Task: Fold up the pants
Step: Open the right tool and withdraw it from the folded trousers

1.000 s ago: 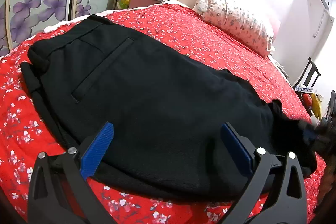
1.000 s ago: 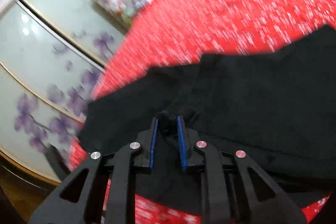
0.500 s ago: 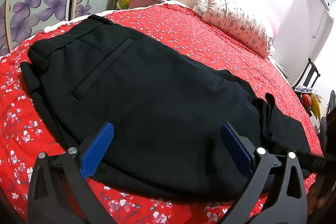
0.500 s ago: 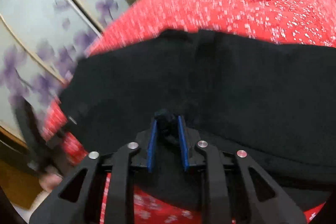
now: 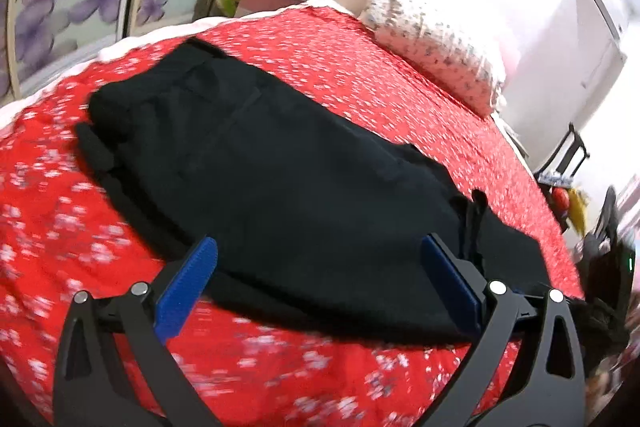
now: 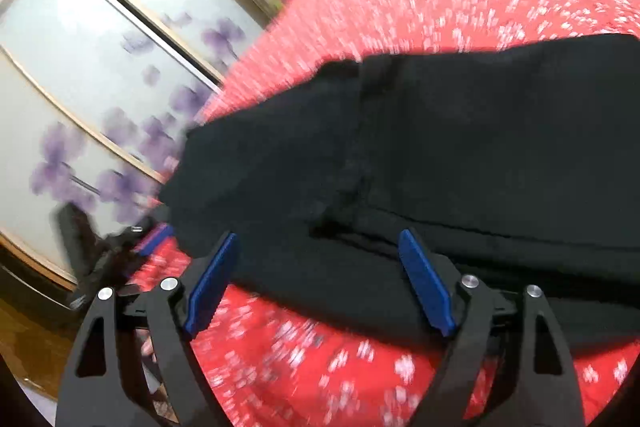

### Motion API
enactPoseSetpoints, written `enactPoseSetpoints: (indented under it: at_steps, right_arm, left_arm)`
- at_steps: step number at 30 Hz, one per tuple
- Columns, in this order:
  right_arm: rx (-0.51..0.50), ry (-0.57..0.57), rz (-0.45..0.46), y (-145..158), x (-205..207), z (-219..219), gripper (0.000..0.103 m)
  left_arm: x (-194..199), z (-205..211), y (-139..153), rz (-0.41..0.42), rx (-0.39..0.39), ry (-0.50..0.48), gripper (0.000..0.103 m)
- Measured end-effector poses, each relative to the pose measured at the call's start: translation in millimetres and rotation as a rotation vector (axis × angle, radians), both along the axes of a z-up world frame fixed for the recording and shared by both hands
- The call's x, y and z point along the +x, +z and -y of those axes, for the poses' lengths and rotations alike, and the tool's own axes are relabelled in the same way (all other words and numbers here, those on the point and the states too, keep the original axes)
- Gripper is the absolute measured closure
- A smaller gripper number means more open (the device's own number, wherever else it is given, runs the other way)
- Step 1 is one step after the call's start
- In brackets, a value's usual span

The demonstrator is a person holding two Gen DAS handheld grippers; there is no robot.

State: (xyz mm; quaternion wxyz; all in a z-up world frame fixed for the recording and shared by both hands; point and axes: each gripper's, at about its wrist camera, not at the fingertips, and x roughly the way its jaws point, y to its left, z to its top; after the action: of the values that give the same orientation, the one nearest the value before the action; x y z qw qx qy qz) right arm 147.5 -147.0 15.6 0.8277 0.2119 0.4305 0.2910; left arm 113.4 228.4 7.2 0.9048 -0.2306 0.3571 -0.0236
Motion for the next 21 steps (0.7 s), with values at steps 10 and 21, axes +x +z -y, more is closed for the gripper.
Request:
enactPoseSetpoints:
  at_steps: [10,21]
  right_arm:
    - [0.123,-0.111,0.184,-8,-60,90,0.015]
    - [0.192,-0.101,0.182,-24,-60,92,0.014]
  left_arm:
    - [5,-92,-26,-0.110,-0.390,0.168,0.002]
    - [38,-94,-23,-0.141,-0.453,0.193,0.002]
